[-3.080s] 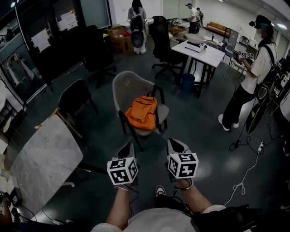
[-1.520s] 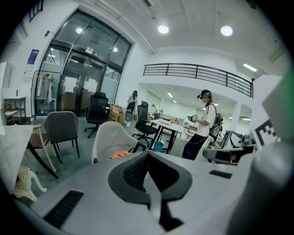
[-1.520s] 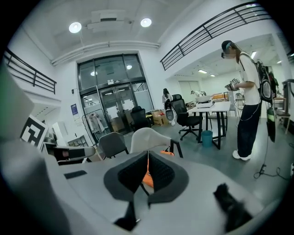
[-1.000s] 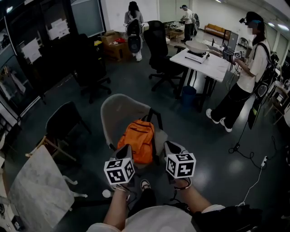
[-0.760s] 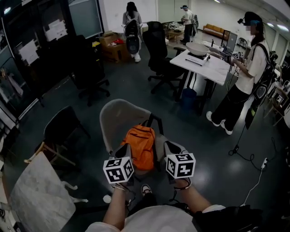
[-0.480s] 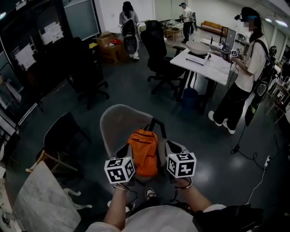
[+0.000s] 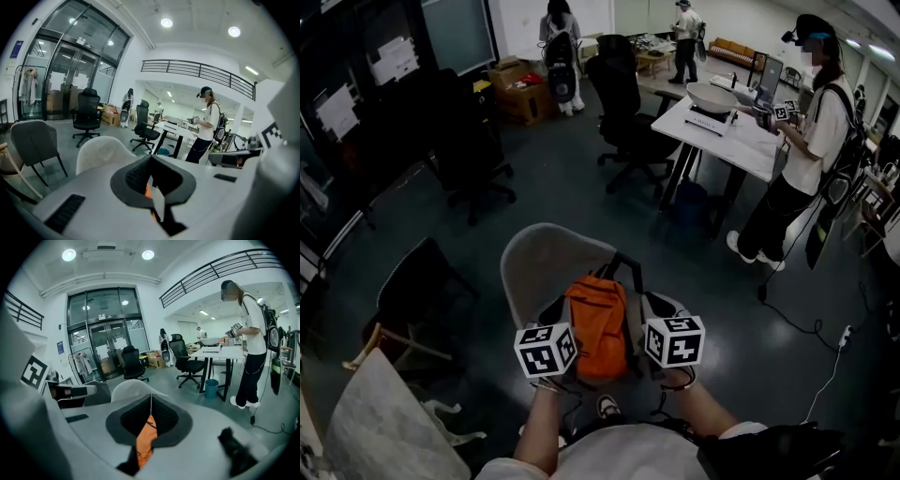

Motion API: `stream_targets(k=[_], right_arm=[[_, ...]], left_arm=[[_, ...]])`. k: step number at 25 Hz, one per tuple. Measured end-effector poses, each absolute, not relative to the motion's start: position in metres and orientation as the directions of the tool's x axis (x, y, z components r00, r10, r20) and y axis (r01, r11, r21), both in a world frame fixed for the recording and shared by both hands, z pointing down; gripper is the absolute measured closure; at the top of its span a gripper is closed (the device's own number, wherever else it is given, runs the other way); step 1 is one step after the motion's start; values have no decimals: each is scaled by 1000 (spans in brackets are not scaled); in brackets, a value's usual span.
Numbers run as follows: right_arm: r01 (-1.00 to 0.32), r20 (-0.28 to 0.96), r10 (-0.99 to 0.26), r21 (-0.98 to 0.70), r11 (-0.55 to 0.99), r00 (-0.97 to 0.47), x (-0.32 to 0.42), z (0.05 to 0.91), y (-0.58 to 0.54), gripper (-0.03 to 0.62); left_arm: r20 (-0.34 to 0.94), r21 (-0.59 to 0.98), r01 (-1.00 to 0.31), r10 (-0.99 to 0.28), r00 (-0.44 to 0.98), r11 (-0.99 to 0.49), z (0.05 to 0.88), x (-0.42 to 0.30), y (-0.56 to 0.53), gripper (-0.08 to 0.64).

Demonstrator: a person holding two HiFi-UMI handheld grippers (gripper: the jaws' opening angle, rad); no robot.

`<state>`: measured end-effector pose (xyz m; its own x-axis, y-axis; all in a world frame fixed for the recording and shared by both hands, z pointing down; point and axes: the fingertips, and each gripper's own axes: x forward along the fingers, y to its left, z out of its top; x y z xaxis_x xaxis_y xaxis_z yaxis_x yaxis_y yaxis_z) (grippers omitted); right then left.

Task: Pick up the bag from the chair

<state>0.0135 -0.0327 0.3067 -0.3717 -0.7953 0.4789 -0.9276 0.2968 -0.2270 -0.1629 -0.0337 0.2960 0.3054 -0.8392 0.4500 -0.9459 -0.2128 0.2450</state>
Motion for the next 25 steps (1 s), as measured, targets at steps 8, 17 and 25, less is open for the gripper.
stream_targets(k=[8,17,25], right_arm=[[-929,513,-775,-206,307,-369,-4,315,-52,558],[-936,558,-752,-222,273,-351,4,340,-53,558],[-923,583,-716,-240,301,-385,8,362,-77,558]], left_arm=[[449,290,-940,-842,298,-177,310,-185,-57,546],[490,300,-942,-823,288,-152,333,-187,-58,546],[540,290,-950,-801,259,-112,358,-179,-64,546]])
